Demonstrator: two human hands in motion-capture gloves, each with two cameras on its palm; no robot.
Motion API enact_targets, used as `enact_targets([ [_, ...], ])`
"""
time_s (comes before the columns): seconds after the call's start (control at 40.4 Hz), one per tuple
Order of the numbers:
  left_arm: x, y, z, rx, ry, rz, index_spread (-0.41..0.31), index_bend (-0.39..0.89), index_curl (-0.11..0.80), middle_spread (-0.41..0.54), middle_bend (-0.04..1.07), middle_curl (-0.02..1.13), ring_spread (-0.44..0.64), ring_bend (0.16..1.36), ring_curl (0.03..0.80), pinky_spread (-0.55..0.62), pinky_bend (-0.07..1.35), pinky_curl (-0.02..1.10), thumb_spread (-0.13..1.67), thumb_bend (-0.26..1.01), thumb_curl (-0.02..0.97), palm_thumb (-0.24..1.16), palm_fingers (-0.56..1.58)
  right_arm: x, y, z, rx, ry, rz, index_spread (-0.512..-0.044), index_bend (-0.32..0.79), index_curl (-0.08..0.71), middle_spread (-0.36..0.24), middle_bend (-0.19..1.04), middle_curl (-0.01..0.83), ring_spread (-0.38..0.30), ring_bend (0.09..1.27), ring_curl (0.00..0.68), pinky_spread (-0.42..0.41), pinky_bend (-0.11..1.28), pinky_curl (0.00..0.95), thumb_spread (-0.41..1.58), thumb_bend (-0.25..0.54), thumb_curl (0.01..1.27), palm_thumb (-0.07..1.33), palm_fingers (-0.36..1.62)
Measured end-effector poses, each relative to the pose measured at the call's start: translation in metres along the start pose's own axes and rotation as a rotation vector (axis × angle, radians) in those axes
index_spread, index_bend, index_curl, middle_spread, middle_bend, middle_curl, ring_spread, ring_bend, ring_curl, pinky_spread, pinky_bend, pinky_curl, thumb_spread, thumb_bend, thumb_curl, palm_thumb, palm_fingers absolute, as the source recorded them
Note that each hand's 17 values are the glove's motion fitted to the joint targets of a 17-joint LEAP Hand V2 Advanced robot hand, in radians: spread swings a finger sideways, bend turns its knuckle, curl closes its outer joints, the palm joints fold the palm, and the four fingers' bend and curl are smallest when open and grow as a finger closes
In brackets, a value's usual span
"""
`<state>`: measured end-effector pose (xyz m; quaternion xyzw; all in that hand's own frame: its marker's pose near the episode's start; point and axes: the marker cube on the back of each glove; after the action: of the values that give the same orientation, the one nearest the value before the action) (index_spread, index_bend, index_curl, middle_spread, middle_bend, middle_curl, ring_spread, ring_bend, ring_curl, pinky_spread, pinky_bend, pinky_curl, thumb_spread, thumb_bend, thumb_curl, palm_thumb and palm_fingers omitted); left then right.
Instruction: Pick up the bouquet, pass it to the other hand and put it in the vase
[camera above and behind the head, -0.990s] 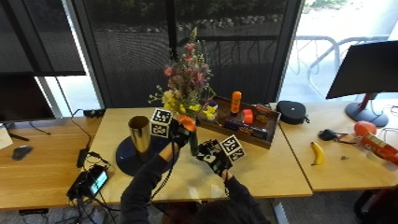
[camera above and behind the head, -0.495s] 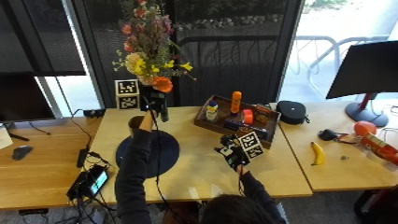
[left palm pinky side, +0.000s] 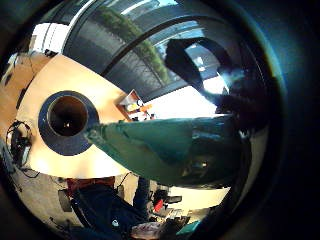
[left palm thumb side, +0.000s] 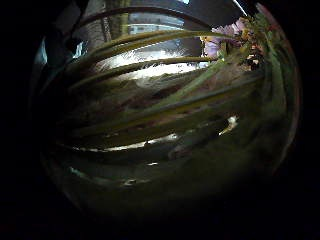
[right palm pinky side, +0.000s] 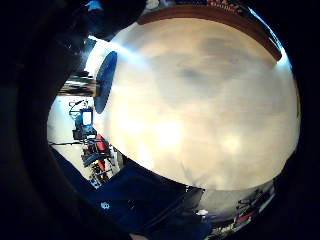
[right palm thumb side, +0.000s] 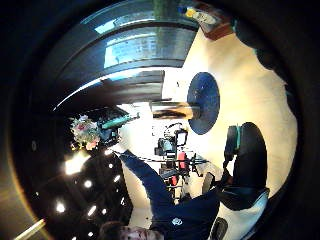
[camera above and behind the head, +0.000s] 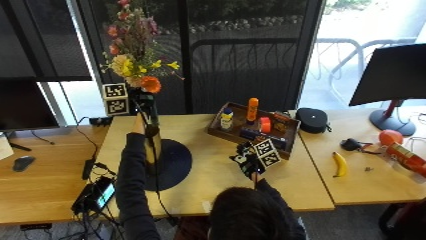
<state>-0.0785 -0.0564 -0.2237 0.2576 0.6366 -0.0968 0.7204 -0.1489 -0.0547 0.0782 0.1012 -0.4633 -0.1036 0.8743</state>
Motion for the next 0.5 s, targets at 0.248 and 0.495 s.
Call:
enact_targets([
  [0.248,-0.17,-0.007,-0.033,-0.435,-0.326,-0.183,-0.091,-0.16,0.374,-0.211,0.46,0.58,-0.14,0.54,0.436,-0.03,0.19,0.49,1.09,-0.15,0.398,0.69,0.18,-0.006,0.002,0.013,-0.089,-0.04,0.062,-0.266,0.11,0.231,-0.155,0.27,0.513,-0.136,0.33,0.444,-0.025,0.46,0.414,1.11,-0.01,0.65,1.03,0.6],
  [0.495,-0.298,0.052,-0.065,-0.466,-0.517,-0.278,0.097,-0.01,0.216,0.323,0.11,0.39,0.34,0.55,0.357,0.39,0.42,0.47,0.98,0.0,0.395,0.71,-0.23,0.016,-0.002,0.024,-0.12,-0.039,0.025,-0.265,0.12,0.24,-0.147,0.26,0.5,-0.133,0.33,0.435,-0.021,0.44,0.4,1.13,-0.006,0.65,1.04,0.61],
])
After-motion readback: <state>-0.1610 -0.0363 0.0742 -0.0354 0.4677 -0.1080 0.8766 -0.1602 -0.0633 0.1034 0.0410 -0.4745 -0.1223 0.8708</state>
